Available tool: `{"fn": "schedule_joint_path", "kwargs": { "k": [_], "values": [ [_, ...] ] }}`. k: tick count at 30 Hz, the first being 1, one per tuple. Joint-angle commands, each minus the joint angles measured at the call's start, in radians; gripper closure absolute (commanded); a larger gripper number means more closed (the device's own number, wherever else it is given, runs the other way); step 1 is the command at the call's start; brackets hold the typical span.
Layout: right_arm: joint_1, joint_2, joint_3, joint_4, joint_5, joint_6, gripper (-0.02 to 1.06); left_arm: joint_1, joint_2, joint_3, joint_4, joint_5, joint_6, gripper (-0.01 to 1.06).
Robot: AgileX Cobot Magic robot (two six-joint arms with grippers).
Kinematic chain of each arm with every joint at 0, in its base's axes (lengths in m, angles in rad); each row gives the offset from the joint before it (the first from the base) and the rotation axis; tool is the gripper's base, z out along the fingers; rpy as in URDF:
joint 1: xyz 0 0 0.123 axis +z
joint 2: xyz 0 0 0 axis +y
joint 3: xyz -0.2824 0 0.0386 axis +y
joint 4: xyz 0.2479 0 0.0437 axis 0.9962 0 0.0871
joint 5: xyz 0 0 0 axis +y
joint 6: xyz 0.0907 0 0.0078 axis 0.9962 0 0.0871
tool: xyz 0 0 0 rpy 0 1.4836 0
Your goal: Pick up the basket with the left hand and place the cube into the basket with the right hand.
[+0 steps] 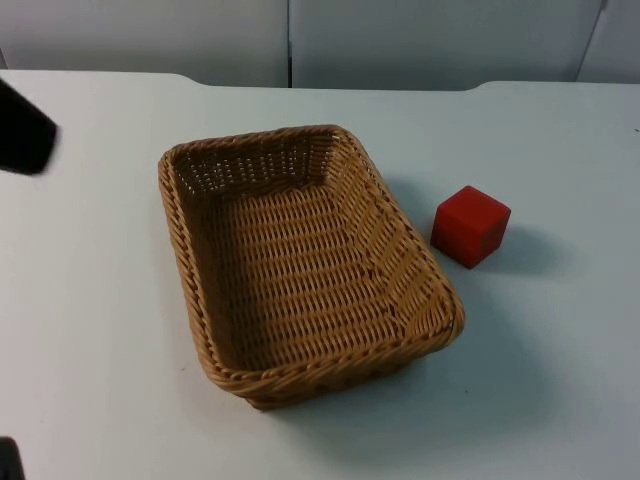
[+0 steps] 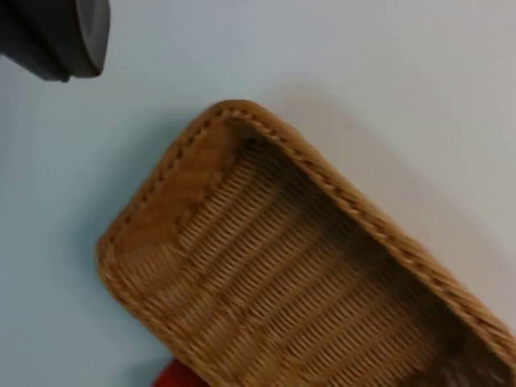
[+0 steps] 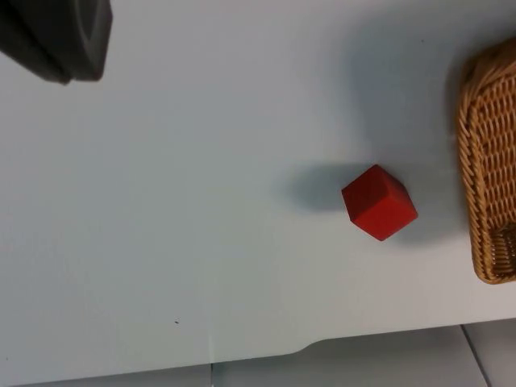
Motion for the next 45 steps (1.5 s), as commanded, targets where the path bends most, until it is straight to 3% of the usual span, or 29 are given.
{"fn": "schedule_joint_path", "kwargs": {
  "k": [1,4,7,9,10,13,14,21,24,27,31,41,45],
  "values": [
    [-0.007,-0.004,0.005,0.003,-0.012,0.002,1.05,-0.005,0.145,-0.010,-0.191,0.023,0.145,1.05],
    [-0.007,-0.004,0.005,0.003,-0.012,0.002,1.05,-0.005,0.227,-0.010,-0.240,-0.005,0.171,1.04],
    [-0.007,-0.004,0.005,0.003,-0.012,0.002,1.05,-0.005,0.297,-0.010,-0.242,-0.067,0.155,0.96],
    [-0.007,-0.004,0.005,0.003,-0.012,0.002,1.05,-0.005,0.351,-0.010,-0.242,-0.129,0.080,0.77],
    [-0.007,-0.004,0.005,0.003,-0.012,0.002,1.05,-0.005,0.351,-0.010,-0.242,-0.129,0.080,0.77],
    [-0.007,-0.004,0.005,0.003,-0.012,0.002,1.05,-0.005,0.402,-0.010,-0.242,-0.253,-0.104,0.46],
    [-0.007,-0.004,0.005,0.003,-0.012,0.002,1.05,-0.005,0.416,-0.010,-0.242,-0.281,-0.152,0.40],
    [-0.005,-0.004,0.005,0.003,-0.012,0.002,1.05,-0.005,0.515,-0.062,-0.238,-0.290,-0.206,0.38],
    [-0.005,-0.004,0.005,0.003,-0.012,0.002,1.05,-0.005,0.576,-0.106,-0.165,-0.293,-0.241,0.38],
    [-0.005,-0.004,0.005,0.003,-0.012,0.002,1.05,-0.004,0.640,-0.160,0.022,-0.301,-0.378,0.38],
    [-0.005,-0.004,0.005,0.003,-0.012,0.002,1.05,-0.004,0.688,-0.193,0.139,-0.298,-0.463,0.38],
    [-0.005,-0.004,0.005,0.003,-0.012,0.002,1.05,-0.004,0.777,-0.197,0.100,-0.341,-0.461,0.38],
    [-0.005,-0.004,0.005,0.003,-0.012,0.002,1.05,-0.006,0.810,-0.241,-0.021,-0.301,-0.371,0.38]
  ]
}}
